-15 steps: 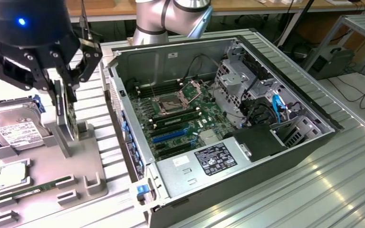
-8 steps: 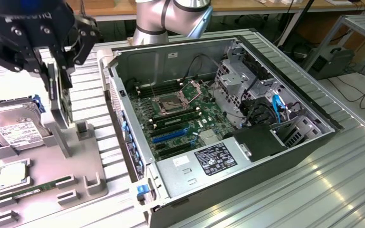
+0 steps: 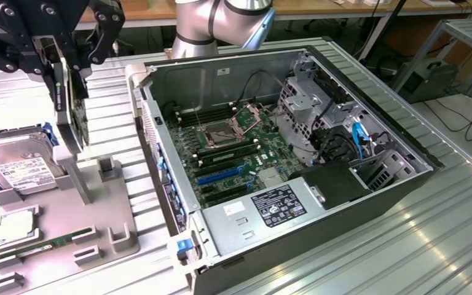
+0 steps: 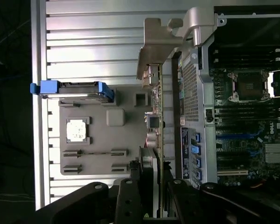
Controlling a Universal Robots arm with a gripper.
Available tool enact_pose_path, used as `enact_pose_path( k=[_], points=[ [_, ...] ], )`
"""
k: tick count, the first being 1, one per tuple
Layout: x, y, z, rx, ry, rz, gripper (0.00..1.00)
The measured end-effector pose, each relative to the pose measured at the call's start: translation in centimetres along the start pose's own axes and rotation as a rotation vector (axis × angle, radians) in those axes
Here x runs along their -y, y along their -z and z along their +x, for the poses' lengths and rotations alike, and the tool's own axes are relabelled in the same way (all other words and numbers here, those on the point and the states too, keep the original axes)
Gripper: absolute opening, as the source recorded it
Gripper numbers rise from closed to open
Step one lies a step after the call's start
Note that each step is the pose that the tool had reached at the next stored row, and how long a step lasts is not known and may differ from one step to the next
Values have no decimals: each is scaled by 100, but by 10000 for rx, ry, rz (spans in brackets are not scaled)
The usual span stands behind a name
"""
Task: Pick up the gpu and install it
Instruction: 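Pick up the gpu and move the gpu toward the slot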
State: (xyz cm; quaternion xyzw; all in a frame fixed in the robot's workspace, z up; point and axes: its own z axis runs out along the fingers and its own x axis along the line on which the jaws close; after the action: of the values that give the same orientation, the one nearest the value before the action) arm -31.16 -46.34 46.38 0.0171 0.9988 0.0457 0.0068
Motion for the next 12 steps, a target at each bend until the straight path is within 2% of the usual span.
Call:
enact_pose_path(
  k=[8,12],
  points=[
    [-5,-1,-147,-1,-1,1,28],
    [-9,-4,-266,0,-1,0,28]
  ],
)
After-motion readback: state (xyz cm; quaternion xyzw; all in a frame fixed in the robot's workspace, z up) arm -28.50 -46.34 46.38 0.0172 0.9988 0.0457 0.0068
